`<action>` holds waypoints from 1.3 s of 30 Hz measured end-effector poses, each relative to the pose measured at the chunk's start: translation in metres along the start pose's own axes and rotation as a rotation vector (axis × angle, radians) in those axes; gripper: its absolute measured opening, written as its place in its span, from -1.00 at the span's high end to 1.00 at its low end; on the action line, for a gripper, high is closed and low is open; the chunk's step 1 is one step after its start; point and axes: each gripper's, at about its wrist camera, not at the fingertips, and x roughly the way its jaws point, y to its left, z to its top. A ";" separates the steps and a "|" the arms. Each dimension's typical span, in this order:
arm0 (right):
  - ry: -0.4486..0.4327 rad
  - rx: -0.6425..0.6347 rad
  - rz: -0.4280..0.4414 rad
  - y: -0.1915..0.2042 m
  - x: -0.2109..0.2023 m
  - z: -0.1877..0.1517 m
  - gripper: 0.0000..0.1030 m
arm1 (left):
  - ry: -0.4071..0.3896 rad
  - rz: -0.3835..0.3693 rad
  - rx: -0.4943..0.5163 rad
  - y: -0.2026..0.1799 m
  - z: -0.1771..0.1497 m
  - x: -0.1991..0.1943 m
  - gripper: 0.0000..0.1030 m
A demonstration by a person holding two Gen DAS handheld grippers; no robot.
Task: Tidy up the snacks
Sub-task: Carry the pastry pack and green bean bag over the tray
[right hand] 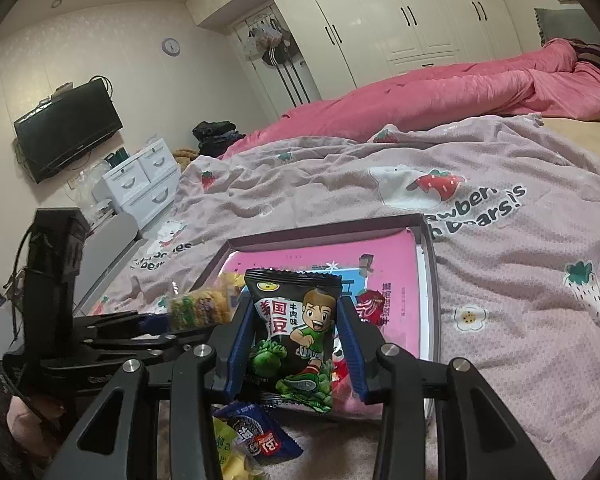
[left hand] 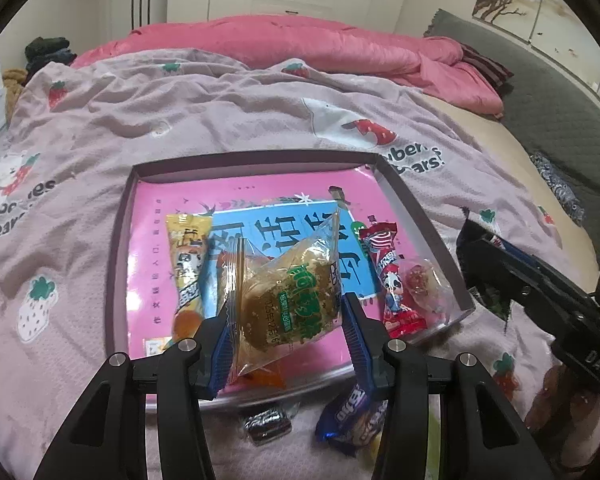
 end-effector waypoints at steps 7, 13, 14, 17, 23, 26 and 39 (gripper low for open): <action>0.002 0.029 -0.006 -0.012 0.009 0.005 0.20 | 0.025 -0.004 0.008 -0.008 0.004 0.017 0.01; 0.018 0.043 -0.016 -0.019 0.019 0.005 0.20 | 0.039 -0.032 0.035 -0.016 0.003 0.025 0.01; 0.020 0.046 -0.017 -0.019 0.020 0.005 0.20 | 0.041 -0.030 0.040 -0.017 0.002 0.026 0.01; 0.024 0.058 -0.016 -0.022 0.022 0.004 0.20 | 0.047 -0.031 0.046 -0.017 0.000 0.028 0.01; 0.038 0.056 -0.022 -0.022 0.027 0.004 0.20 | 0.047 -0.059 0.059 -0.018 -0.001 0.032 0.01; 0.043 0.056 -0.029 -0.023 0.030 0.004 0.20 | 0.054 -0.061 0.065 -0.019 -0.002 0.034 0.01; 0.105 0.041 -0.044 -0.023 0.045 -0.003 0.20 | 0.083 -0.049 0.046 -0.010 -0.004 0.045 0.01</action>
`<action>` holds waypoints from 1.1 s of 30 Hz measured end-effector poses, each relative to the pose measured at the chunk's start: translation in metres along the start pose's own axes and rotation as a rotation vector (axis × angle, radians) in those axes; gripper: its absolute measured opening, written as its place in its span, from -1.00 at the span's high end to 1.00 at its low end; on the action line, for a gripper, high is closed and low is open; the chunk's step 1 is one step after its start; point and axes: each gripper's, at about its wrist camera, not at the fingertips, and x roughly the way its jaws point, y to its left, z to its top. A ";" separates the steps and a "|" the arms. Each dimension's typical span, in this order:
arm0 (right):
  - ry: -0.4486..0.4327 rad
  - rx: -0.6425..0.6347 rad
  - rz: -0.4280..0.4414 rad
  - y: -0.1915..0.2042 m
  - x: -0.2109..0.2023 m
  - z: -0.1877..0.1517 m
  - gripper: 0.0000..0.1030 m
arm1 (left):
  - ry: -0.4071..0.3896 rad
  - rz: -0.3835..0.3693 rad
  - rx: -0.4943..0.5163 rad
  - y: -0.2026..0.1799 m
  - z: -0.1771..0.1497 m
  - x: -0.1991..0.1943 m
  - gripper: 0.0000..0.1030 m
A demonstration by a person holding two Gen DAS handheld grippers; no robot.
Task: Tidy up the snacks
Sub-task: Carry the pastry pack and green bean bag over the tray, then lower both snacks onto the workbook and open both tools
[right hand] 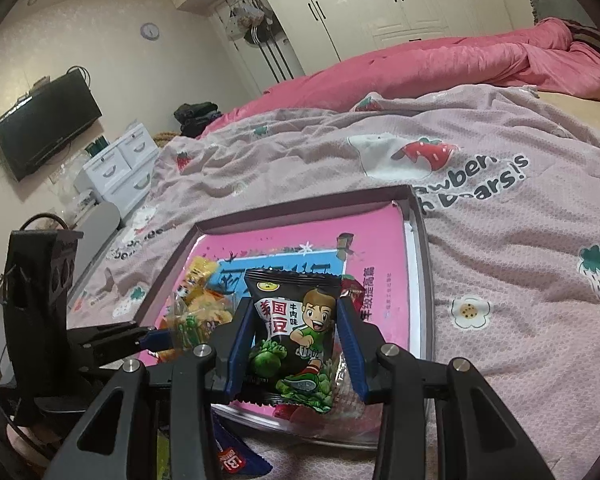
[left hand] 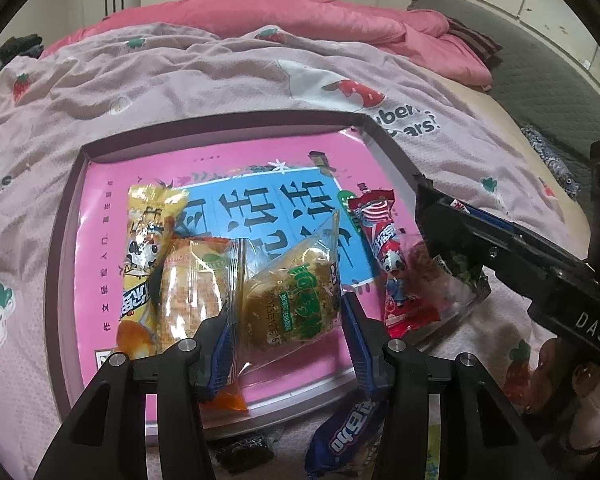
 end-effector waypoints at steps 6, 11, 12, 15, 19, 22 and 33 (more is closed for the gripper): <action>0.024 0.004 -0.004 -0.003 0.005 -0.004 0.20 | 0.003 -0.005 -0.006 0.001 0.000 0.001 0.01; 0.035 -0.008 -0.006 -0.002 0.009 -0.006 0.19 | 0.006 -0.009 -0.006 0.002 -0.001 0.002 0.01; 0.035 -0.012 -0.006 -0.001 0.009 -0.006 0.19 | 0.005 -0.012 -0.010 0.002 -0.001 0.002 0.01; 0.030 -0.021 -0.006 0.002 0.009 -0.006 0.19 | 0.003 -0.015 -0.007 0.002 -0.001 0.003 0.01; 0.033 -0.028 -0.024 0.002 0.011 -0.006 0.18 | 0.008 -0.018 -0.007 0.001 0.000 0.006 0.01; 0.031 -0.023 -0.026 0.002 0.010 -0.006 0.18 | 0.009 -0.017 -0.003 0.000 0.000 0.006 0.01; 0.024 -0.039 -0.036 0.005 0.007 -0.005 0.16 | 0.012 -0.019 0.000 -0.003 0.000 0.004 0.01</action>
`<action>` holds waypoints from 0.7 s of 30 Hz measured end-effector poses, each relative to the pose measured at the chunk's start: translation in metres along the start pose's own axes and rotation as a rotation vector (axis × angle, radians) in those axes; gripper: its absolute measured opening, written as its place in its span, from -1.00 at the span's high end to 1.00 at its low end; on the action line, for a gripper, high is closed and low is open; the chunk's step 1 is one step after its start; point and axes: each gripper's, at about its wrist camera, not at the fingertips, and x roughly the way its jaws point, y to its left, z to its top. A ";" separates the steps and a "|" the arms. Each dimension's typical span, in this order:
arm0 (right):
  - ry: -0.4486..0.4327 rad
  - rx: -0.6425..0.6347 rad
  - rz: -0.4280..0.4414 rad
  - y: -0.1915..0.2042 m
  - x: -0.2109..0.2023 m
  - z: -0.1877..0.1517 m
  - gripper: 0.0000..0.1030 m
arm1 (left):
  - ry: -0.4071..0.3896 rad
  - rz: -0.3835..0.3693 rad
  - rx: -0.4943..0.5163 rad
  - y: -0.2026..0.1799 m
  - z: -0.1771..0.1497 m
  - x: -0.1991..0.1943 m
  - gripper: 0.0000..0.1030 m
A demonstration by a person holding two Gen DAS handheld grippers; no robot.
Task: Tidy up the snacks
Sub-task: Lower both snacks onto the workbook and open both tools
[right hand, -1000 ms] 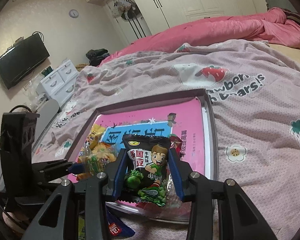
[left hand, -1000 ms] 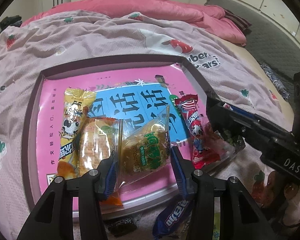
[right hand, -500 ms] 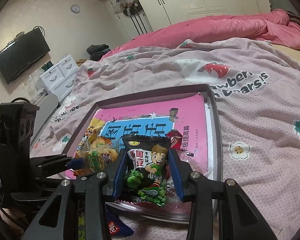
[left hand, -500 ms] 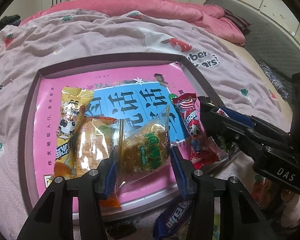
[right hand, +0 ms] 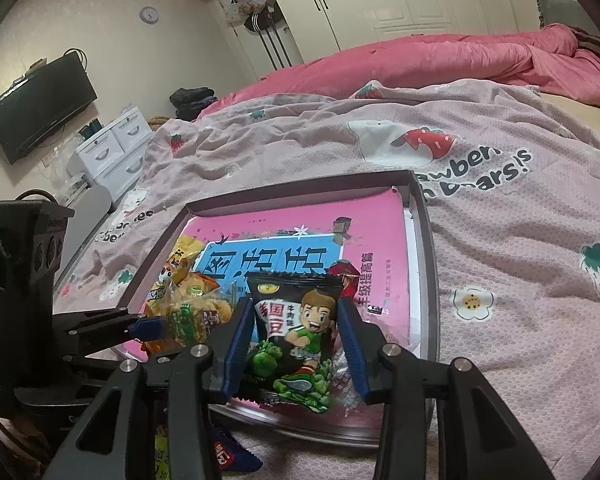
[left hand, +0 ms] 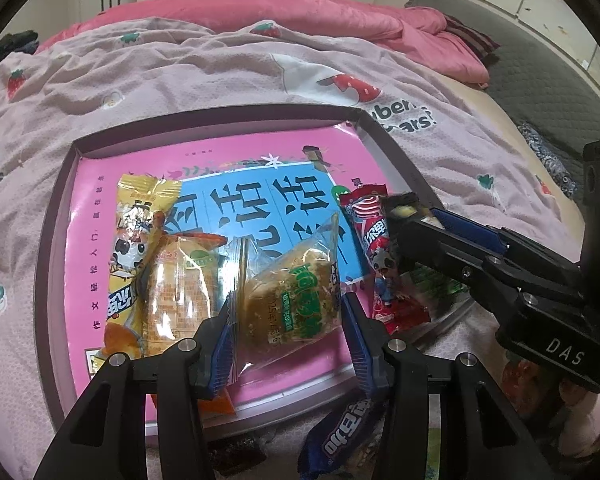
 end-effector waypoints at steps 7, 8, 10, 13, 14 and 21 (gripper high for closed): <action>-0.008 -0.015 -0.012 0.002 -0.003 0.001 0.14 | -0.012 0.015 0.000 0.000 0.002 -0.005 0.01; -0.012 -0.015 -0.012 0.001 -0.004 0.001 0.11 | -0.013 0.017 -0.001 0.000 0.002 -0.007 0.01; -0.019 -0.016 -0.015 0.001 -0.006 0.001 0.08 | -0.018 0.022 -0.003 0.001 0.003 -0.010 -0.01; -0.033 -0.026 -0.025 0.003 -0.010 0.002 0.05 | -0.024 0.030 -0.001 0.001 0.003 -0.013 -0.07; -0.040 -0.030 -0.027 0.004 -0.012 0.003 0.04 | -0.028 0.034 0.000 0.000 0.003 -0.015 -0.09; -0.105 -0.078 -0.045 0.013 -0.029 0.006 -0.15 | -0.055 0.054 -0.001 0.001 0.003 -0.030 -0.20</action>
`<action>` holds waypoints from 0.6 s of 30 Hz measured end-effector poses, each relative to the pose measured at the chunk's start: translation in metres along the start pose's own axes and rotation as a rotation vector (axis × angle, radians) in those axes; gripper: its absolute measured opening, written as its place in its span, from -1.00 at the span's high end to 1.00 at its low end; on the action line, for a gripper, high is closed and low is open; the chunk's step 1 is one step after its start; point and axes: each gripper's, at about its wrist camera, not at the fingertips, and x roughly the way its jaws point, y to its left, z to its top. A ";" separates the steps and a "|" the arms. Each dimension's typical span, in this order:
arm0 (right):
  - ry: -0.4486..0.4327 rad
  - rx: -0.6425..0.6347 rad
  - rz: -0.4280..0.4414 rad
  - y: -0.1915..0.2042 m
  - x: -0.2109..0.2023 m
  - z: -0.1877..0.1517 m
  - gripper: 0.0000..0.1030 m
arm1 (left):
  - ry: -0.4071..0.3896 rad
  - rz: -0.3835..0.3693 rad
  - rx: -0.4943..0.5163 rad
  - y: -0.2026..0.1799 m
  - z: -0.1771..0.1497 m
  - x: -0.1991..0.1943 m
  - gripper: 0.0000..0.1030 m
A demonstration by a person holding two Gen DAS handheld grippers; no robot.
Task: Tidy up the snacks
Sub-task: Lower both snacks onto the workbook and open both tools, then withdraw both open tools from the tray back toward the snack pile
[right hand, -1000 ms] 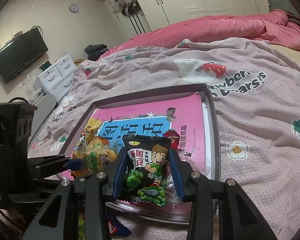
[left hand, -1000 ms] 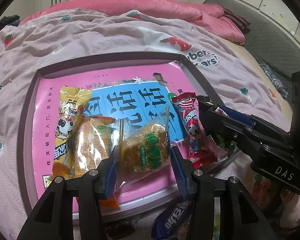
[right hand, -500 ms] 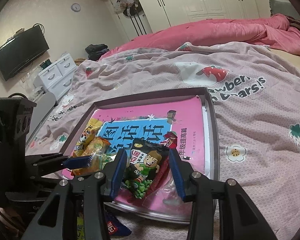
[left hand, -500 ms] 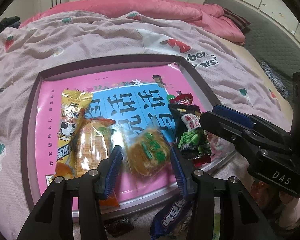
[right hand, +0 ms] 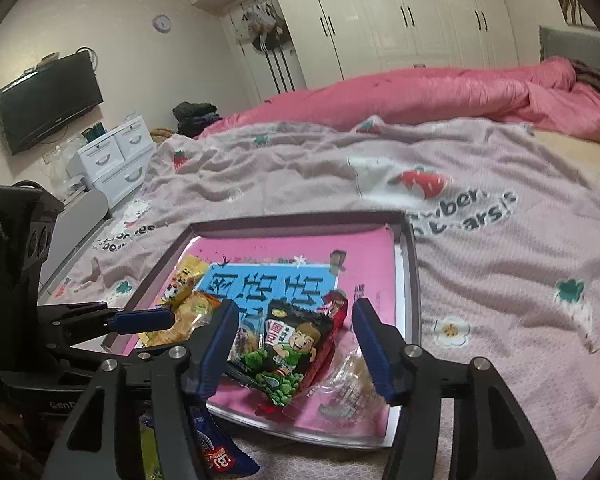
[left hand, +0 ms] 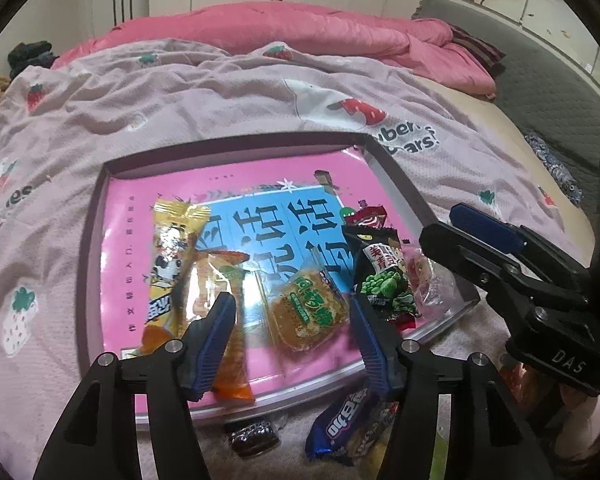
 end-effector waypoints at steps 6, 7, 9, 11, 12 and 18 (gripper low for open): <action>-0.031 -0.022 0.003 0.006 -0.010 0.002 -0.27 | -0.020 0.018 0.005 -0.001 -0.001 -0.013 -0.25; -0.035 -0.025 0.003 0.007 -0.011 0.002 -0.27 | -0.023 0.021 0.006 -0.001 -0.001 -0.015 -0.25; -0.045 -0.027 0.014 0.009 -0.015 0.003 -0.28 | -0.029 0.024 0.004 -0.001 0.000 -0.019 -0.26; -0.053 -0.032 0.020 0.010 -0.019 0.002 -0.28 | -0.036 0.027 0.004 -0.001 -0.001 -0.023 -0.27; -0.057 -0.034 0.023 0.011 -0.021 0.002 -0.28 | -0.041 0.030 0.006 -0.001 -0.001 -0.026 -0.28; -0.077 -0.053 0.035 0.018 -0.032 0.002 -0.29 | -0.059 0.037 0.005 0.001 -0.002 -0.040 -0.33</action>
